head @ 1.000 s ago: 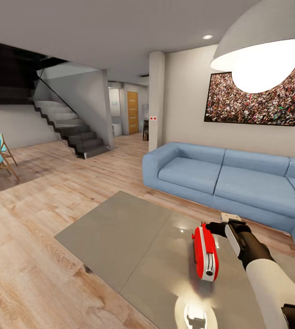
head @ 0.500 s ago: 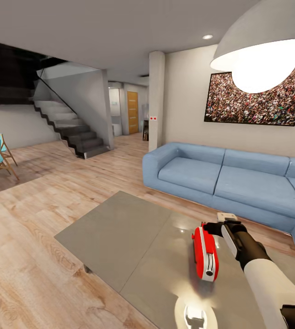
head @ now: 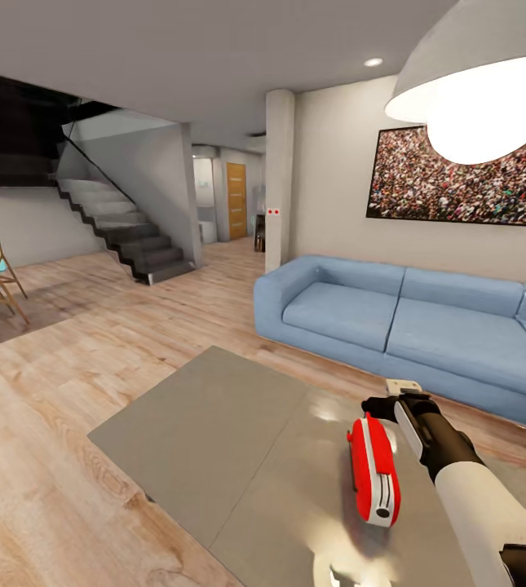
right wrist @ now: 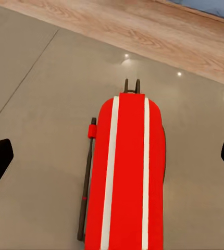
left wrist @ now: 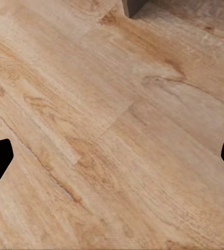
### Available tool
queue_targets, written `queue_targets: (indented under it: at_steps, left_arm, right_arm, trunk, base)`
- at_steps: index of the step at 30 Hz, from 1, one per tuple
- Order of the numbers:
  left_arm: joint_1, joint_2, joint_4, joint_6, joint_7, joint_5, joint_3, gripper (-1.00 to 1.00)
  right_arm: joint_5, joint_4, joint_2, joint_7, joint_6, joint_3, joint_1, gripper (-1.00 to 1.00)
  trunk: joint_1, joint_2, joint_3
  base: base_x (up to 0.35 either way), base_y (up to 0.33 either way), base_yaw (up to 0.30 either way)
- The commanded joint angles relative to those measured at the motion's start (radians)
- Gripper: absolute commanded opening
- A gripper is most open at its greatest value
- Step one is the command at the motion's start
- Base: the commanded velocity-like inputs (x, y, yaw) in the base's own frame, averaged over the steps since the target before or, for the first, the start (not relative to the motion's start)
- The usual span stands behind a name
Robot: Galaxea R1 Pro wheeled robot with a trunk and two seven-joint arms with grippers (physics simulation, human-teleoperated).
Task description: Turn on the radio receiver that's on the table in the living room.
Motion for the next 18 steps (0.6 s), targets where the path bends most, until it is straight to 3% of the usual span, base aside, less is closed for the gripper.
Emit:
queue_targets:
  at_steps: [1, 18]
  left_arm:
    - [0.000, 0.000, 0.000, 0.000, 0.000, 0.000, 0.000, 1.00]
    - [0.000, -0.002, 0.000, -0.002, -0.005, 0.001, -0.001, 1.00]
  right_arm:
    - [0.000, 0.000, 0.000, -0.002, 0.000, -0.001, 0.000, 1.00]
    - [0.003, 0.000, 0.000, 0.001, 0.000, -0.006, 0.000, 1.00]
  trunk:
    - [0.000, 0.000, 0.000]
    - [0.000, 0.000, 0.000]
  base:
    - [0.015, 0.000, 0.000]
    - [0.002, 0.000, 0.000]
